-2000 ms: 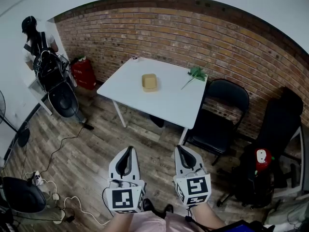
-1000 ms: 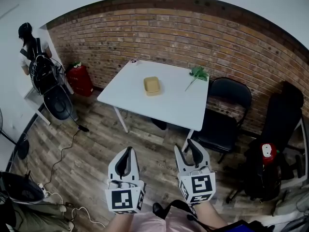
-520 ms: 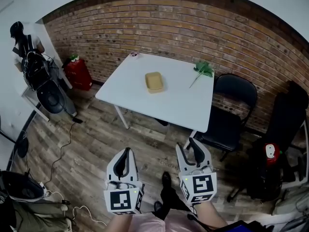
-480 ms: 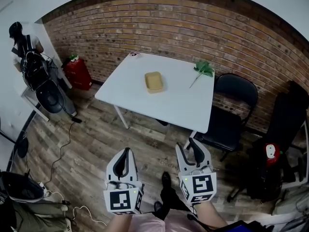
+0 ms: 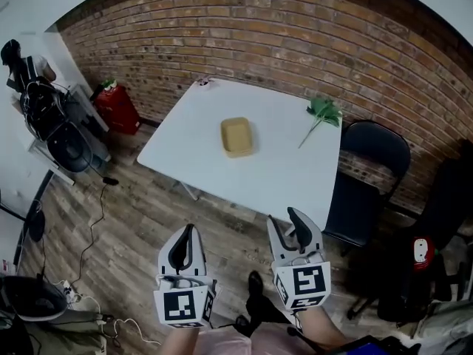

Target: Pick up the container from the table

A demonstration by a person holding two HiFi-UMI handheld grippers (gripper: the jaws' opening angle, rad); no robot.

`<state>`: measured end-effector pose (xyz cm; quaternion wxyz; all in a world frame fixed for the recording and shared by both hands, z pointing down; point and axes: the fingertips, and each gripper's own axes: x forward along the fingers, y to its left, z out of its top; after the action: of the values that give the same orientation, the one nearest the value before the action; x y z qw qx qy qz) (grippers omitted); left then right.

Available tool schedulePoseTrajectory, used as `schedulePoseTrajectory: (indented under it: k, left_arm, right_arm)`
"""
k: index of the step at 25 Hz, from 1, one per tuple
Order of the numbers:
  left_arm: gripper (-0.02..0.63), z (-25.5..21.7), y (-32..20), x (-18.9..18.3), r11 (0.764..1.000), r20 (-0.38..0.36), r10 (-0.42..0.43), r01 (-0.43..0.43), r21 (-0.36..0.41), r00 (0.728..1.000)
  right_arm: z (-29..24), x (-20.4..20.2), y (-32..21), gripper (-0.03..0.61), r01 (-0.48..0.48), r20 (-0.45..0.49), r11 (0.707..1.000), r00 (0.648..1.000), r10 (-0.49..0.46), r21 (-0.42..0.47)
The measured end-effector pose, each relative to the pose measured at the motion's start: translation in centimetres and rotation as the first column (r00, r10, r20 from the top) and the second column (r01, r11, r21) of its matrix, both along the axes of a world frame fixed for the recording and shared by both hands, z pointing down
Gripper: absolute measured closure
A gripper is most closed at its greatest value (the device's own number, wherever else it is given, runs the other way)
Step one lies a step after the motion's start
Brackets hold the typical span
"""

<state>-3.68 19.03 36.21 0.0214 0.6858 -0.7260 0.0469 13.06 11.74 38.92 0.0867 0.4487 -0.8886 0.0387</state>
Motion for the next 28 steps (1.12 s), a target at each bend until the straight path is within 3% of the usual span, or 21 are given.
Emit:
schedulePoseTrajectory:
  k: [9,18,28]
  left_arm:
    - [0.604,-1.2,-8.2,-0.9,0.999,0.015,-0.029,0.029,0.015,0.999]
    - [0.604,-3.2,-12.8,-2.9,0.997,0.026,-0.063,0.061,0.057,0.998]
    - [0.604,-0.3,-17.6,-7.1,0.998,-0.009,-0.056,0.056,0.024,0.998]
  right_arm:
    - [-1.2,-1.6,-8.4,0.4,0.038,0.008,0.999,0.999,-0.038,0.011]
    - [-3.2,-3.9,-14.3,0.4,0.06,0.018,0.997,0.998,-0.061,0.048]
    - [-0.5,-7.4,-18.9,0.4,0.043,-0.027,0.999,0.999,-0.042,0.007]
